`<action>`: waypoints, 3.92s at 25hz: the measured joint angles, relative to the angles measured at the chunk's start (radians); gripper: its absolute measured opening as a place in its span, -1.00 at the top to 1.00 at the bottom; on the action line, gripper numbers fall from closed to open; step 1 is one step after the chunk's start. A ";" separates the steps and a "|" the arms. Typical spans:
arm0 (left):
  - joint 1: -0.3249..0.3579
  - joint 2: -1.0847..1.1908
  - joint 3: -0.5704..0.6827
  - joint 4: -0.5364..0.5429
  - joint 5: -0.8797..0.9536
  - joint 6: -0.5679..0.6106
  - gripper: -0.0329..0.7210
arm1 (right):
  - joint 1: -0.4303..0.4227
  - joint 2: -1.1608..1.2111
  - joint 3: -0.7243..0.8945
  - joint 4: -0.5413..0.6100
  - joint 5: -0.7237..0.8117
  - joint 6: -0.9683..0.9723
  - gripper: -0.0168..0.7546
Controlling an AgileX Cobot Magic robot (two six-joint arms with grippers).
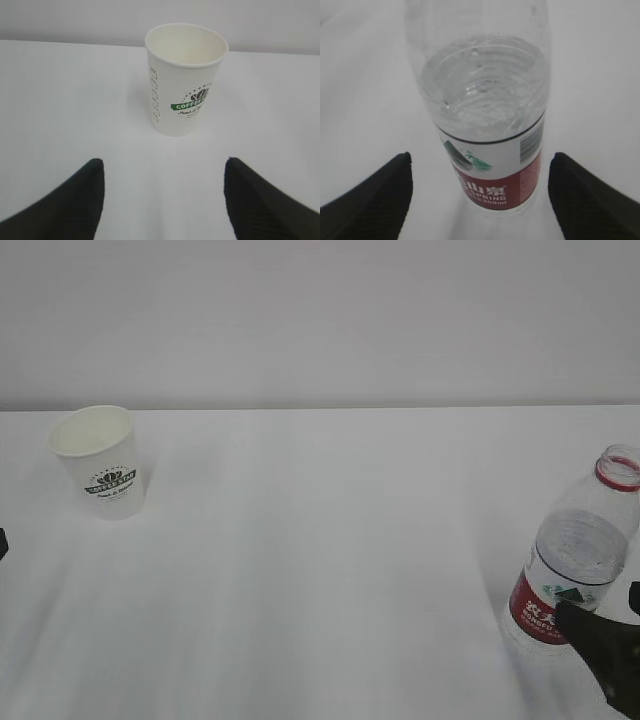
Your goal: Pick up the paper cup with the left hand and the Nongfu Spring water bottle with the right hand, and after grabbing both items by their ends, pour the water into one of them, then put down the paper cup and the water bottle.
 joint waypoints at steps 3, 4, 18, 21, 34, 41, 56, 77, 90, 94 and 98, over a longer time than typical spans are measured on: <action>0.000 0.000 0.000 0.000 -0.013 0.000 -0.52 | 0.000 0.048 0.000 0.000 -0.008 0.000 -0.71; 0.000 0.000 0.000 0.000 -0.016 0.000 -0.52 | 0.000 0.069 0.000 0.000 -0.018 -0.006 -0.71; 0.000 0.000 0.000 0.017 -0.019 0.000 -0.50 | 0.000 0.341 0.000 0.079 -0.294 -0.085 -0.71; 0.000 0.000 0.000 0.023 -0.020 0.000 -0.49 | 0.000 0.410 0.000 0.095 -0.371 -0.093 -0.71; 0.000 0.000 0.000 0.027 -0.027 0.000 -0.47 | 0.000 0.657 -0.002 0.132 -0.543 -0.110 -0.71; 0.000 0.000 0.000 0.033 -0.032 0.000 -0.47 | 0.000 0.657 -0.004 0.130 -0.549 -0.124 -0.71; 0.000 0.000 0.000 0.042 -0.049 0.000 -0.47 | 0.000 0.657 -0.041 0.124 -0.549 -0.139 -0.70; 0.000 0.000 0.000 0.042 -0.058 0.000 -0.46 | 0.000 0.664 -0.132 0.125 -0.541 -0.174 -0.68; 0.000 0.000 0.000 0.044 -0.069 0.000 -0.46 | 0.000 0.664 -0.176 0.127 -0.543 -0.197 -0.68; 0.000 0.000 0.000 0.044 -0.071 0.000 -0.46 | 0.000 0.664 -0.176 0.127 -0.543 -0.198 -0.68; 0.000 0.000 0.000 0.044 -0.072 0.000 -0.46 | 0.000 0.664 -0.178 0.127 -0.543 -0.198 -0.62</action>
